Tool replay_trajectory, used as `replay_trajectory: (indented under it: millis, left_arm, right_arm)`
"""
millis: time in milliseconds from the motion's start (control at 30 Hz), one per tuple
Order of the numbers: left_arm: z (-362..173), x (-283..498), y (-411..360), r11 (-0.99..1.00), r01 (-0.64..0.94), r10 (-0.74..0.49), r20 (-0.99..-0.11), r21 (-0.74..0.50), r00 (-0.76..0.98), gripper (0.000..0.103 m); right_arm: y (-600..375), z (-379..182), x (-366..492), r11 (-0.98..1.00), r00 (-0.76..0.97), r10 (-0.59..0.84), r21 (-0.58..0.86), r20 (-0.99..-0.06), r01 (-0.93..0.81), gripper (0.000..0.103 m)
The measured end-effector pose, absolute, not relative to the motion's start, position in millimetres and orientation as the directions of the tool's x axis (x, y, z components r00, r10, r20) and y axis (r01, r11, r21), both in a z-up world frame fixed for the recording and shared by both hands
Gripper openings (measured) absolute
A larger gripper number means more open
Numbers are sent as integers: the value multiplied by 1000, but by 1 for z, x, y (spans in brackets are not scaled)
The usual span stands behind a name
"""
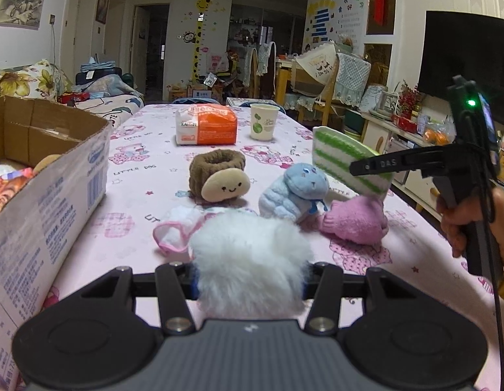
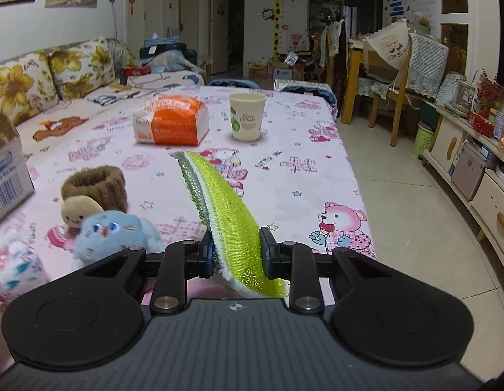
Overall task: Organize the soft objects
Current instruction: 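Carry the green sponge with right while left carries the pompom to the box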
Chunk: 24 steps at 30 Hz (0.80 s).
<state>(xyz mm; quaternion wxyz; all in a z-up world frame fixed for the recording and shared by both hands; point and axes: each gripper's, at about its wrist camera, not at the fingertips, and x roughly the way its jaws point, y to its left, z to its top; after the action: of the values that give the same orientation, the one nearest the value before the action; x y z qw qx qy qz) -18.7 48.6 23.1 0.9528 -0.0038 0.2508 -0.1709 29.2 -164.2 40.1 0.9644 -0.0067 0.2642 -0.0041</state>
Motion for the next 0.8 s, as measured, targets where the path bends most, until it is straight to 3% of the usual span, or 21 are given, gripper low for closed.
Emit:
replay_trajectory:
  millis: [333, 800]
  left_arm:
    - [41, -26, 64, 942, 310, -336, -411, -132, 847, 49]
    - [79, -34, 120, 953, 210, -265, -262, -219, 928, 49]
  right_arm:
    - [-150, 66, -7, 997, 894, -18, 60, -449, 50, 29]
    - [-95, 86, -38, 966, 904, 172, 245, -391, -78, 29]
